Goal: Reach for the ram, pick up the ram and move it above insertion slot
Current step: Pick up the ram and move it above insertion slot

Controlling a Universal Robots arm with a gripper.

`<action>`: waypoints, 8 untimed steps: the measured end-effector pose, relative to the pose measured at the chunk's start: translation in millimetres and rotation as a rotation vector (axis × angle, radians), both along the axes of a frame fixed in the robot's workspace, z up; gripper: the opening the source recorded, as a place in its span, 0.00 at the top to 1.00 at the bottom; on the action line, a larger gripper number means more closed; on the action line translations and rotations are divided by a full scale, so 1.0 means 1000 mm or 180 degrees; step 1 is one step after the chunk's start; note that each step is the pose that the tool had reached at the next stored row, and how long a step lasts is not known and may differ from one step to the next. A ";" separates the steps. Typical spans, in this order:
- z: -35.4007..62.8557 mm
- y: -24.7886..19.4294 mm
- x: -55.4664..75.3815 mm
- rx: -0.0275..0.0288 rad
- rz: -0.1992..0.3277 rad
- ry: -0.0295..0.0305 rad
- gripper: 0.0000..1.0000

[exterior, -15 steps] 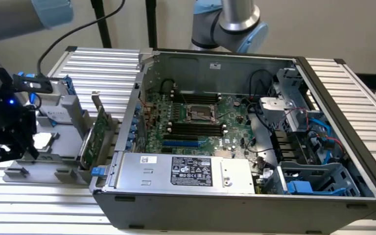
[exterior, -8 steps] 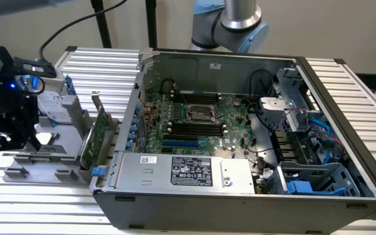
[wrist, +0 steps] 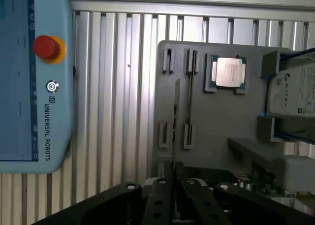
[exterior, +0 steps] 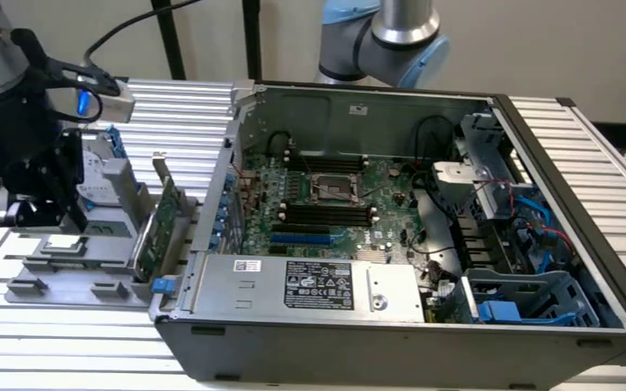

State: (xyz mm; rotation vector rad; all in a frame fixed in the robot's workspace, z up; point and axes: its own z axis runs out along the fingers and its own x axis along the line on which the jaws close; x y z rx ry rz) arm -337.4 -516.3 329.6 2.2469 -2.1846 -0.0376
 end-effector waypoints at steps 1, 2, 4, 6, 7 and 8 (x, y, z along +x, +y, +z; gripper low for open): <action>0.0045 0.0000 0.005 0.0003 0.0000 0.0000 0.86; 0.0088 0.0000 0.009 0.0006 0.0000 -0.0001 0.86; 0.0177 0.0000 0.018 0.0011 0.0000 0.0000 0.86; 0.0268 0.0001 0.027 0.0016 0.0000 0.0000 0.86; 0.0316 0.0000 0.032 0.0019 0.0000 0.0001 0.86; 0.0361 0.0000 0.036 0.0022 0.0000 0.0001 0.86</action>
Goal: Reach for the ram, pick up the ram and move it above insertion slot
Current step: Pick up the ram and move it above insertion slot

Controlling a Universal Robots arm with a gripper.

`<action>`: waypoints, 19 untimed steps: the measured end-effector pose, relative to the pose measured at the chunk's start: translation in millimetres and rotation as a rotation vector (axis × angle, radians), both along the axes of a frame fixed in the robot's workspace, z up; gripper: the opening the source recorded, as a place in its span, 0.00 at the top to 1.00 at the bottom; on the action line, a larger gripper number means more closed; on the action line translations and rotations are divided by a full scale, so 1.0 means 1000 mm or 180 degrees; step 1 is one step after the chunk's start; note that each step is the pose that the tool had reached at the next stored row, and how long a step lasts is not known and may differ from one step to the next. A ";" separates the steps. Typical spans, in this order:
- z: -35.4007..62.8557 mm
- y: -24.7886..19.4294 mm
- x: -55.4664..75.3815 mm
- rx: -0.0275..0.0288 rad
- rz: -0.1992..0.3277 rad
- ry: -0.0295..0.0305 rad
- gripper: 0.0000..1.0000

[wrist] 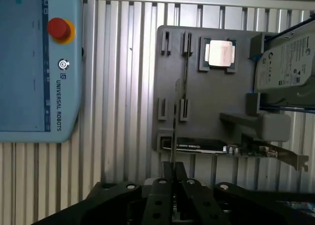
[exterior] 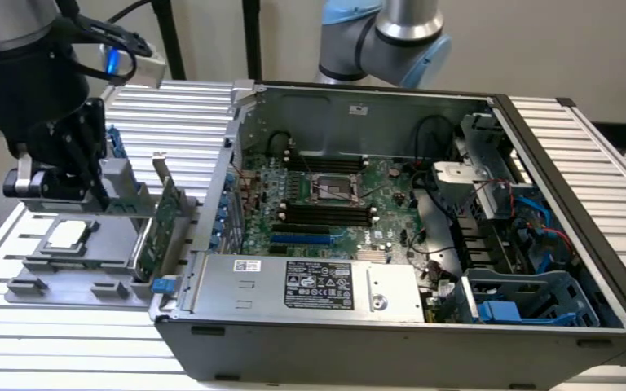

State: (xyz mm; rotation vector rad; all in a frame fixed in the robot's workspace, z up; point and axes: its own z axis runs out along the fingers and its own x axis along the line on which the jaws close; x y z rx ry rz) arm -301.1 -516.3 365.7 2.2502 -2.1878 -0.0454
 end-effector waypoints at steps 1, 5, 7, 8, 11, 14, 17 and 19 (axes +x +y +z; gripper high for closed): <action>0.0045 0.0000 0.005 0.0003 0.0000 0.0000 0.86; 0.0223 0.0000 0.022 0.0009 0.0000 0.0002 0.86; 0.0287 0.0000 0.032 0.0013 0.0000 0.0003 0.86; 0.0303 0.0000 0.036 0.0016 0.0000 0.0003 0.86; 0.0309 0.0002 0.050 0.0024 0.0000 0.0003 0.86; 0.0309 0.0008 0.064 0.0024 0.0000 0.0004 0.86; 0.0309 0.0014 0.077 0.0024 0.0000 0.0004 0.86; 0.0309 0.0019 0.086 0.0024 0.0000 0.0004 0.86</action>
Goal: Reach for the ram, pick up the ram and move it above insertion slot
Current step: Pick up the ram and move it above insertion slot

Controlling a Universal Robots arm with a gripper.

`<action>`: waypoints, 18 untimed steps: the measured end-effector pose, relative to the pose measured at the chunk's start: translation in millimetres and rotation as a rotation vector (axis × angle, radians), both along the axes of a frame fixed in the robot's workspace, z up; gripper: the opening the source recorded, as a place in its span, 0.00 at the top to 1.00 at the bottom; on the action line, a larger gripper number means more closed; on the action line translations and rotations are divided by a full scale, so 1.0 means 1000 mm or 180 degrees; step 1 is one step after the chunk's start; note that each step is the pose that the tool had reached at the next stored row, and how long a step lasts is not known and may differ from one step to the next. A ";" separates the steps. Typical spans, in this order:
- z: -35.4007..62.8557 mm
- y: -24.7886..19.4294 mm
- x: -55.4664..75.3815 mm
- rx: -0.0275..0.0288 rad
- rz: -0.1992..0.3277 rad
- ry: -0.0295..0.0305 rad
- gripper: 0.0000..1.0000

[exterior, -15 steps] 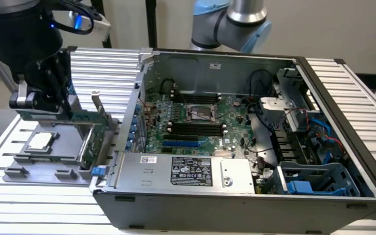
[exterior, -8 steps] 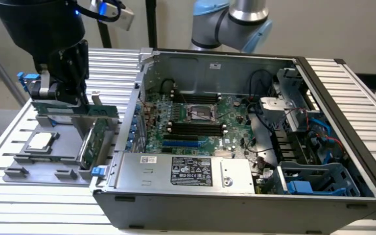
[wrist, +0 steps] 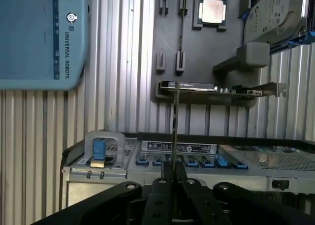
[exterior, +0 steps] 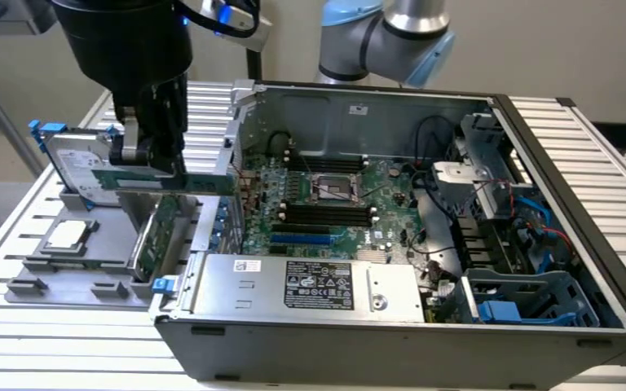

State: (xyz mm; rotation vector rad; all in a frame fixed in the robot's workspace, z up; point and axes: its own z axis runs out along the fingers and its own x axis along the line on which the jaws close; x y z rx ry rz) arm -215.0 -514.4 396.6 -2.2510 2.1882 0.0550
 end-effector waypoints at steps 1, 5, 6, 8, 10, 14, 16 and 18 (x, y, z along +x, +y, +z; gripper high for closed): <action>0.0000 0.0003 0.005 0.0000 0.0000 0.0000 0.86; 0.0000 0.0013 0.023 0.0000 0.0000 0.0000 0.86; 0.0000 0.0016 0.027 0.0000 0.0000 0.0000 0.86; -0.0001 0.0023 0.036 0.0000 0.0000 0.0000 0.86; 0.0000 0.0033 0.046 0.0000 0.0000 0.0000 0.86; -0.0005 0.0072 0.064 0.0000 0.0000 0.0000 0.86; -0.0013 0.0113 0.072 0.0000 0.0000 0.0000 0.86; -0.0027 0.0170 0.078 -0.0003 0.0000 0.0000 0.86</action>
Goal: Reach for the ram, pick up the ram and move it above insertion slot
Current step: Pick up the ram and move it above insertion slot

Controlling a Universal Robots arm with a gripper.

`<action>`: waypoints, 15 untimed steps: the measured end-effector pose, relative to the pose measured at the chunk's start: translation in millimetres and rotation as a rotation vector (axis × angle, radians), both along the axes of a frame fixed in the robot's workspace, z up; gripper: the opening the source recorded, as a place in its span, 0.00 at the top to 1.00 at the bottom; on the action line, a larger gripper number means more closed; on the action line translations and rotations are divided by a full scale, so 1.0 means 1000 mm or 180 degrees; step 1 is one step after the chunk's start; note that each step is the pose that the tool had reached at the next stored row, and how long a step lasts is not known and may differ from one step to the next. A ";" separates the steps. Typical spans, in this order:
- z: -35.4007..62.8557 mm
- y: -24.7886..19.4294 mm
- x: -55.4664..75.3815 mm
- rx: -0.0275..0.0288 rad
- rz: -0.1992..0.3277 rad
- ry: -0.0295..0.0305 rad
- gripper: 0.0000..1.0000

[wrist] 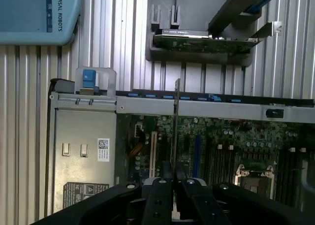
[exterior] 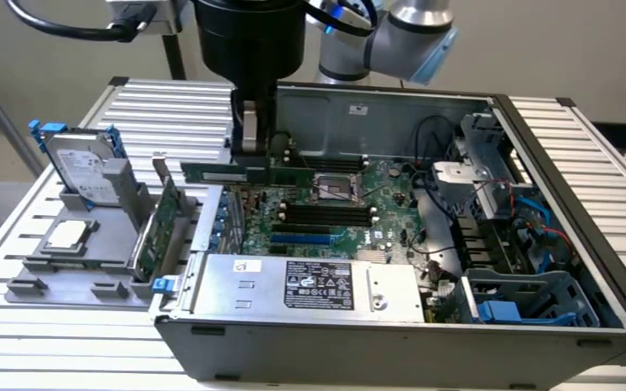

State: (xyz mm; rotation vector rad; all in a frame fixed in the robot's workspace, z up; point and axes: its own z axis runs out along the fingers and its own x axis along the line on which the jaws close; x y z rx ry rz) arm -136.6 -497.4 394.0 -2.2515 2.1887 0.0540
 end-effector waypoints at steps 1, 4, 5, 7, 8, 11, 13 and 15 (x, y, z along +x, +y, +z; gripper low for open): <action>-0.0007 0.0031 0.003 -0.0002 0.0000 0.0000 0.86; -0.0033 0.0135 0.011 -0.0007 0.0000 0.0000 0.86; -0.0041 0.0169 0.014 -0.0009 0.0000 0.0000 0.86; -0.0054 0.0239 0.020 -0.0013 0.0000 0.0000 0.86; -0.0059 0.0275 0.022 -0.0015 0.0000 0.0000 0.86; -0.0074 0.0382 0.030 -0.0021 0.0000 0.0000 0.86; -0.0085 0.0437 0.036 -0.0024 0.0000 0.0000 0.86; -0.0095 0.0472 0.045 -0.0029 0.0000 0.0000 0.86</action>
